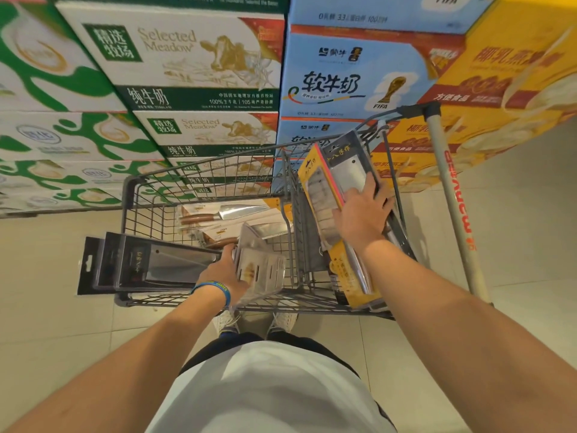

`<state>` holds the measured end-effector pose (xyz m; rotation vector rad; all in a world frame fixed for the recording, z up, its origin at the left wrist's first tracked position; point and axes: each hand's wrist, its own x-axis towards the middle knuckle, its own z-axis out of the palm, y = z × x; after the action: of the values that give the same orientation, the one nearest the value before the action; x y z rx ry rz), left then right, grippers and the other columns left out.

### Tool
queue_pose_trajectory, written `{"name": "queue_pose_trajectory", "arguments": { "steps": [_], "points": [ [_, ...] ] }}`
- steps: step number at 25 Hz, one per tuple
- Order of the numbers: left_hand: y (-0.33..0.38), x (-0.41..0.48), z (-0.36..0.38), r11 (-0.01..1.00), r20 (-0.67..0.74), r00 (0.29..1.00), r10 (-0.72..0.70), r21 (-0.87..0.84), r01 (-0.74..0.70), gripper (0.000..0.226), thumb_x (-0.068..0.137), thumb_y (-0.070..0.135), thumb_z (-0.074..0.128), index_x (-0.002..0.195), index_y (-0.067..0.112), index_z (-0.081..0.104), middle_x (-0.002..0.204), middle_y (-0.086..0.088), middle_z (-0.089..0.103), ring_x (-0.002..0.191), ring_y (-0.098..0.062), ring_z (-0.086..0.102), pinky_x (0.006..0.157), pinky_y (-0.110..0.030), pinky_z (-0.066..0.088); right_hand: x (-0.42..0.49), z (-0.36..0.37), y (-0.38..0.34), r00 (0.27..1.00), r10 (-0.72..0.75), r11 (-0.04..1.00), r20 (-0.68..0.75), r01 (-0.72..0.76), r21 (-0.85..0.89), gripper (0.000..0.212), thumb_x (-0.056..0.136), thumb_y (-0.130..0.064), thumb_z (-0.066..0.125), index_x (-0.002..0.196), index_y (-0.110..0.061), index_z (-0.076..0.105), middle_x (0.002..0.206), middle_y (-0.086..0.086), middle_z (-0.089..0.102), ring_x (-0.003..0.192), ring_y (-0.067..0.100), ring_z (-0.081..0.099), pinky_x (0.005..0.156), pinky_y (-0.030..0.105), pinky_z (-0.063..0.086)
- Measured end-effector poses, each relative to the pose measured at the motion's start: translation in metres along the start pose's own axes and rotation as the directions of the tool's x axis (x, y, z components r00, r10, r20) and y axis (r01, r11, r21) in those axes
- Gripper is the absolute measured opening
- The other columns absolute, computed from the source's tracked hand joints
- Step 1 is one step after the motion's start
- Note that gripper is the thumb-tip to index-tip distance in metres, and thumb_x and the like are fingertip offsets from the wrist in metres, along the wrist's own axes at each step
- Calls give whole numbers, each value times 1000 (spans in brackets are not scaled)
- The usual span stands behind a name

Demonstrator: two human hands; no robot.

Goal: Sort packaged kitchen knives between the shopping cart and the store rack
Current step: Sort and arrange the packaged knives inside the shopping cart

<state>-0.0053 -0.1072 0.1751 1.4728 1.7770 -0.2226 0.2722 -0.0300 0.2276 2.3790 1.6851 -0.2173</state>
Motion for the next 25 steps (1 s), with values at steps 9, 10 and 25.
{"name": "queue_pose_trajectory", "arguments": {
  "steps": [9, 10, 25],
  "points": [
    [-35, 10, -9, 973, 12, 976, 218, -85, -217, 71, 85, 10, 64, 147, 36, 39, 163, 7, 21, 141, -23, 39, 113, -41, 38, -14, -16, -16, 997, -69, 988, -15, 66, -143, 24, 102, -27, 56, 119, -13, 66, 168, 17, 18, 143, 43, 30, 109, 52, 36],
    [-36, 9, -8, 967, 7, 973, 232, -112, -230, 69, 85, 9, 65, 144, 36, 42, 162, 6, 25, 140, -23, 40, 114, -43, 37, -15, -18, -18, 997, -71, 985, -12, 68, -159, 24, 101, -27, 57, 118, -13, 66, 167, 17, 20, 142, 43, 31, 108, 51, 36],
    [-18, 16, -11, 964, -201, 954, 221, 196, -182, 14, 96, 42, 50, 93, 31, 42, 78, 9, 53, 69, -20, 57, 62, -31, 46, 7, -27, -9, 976, -7, 954, 220, -59, 295, 45, 90, -31, 77, 124, -6, 62, 119, 13, 69, 104, 33, 66, 72, 34, 46]
  ]
}}
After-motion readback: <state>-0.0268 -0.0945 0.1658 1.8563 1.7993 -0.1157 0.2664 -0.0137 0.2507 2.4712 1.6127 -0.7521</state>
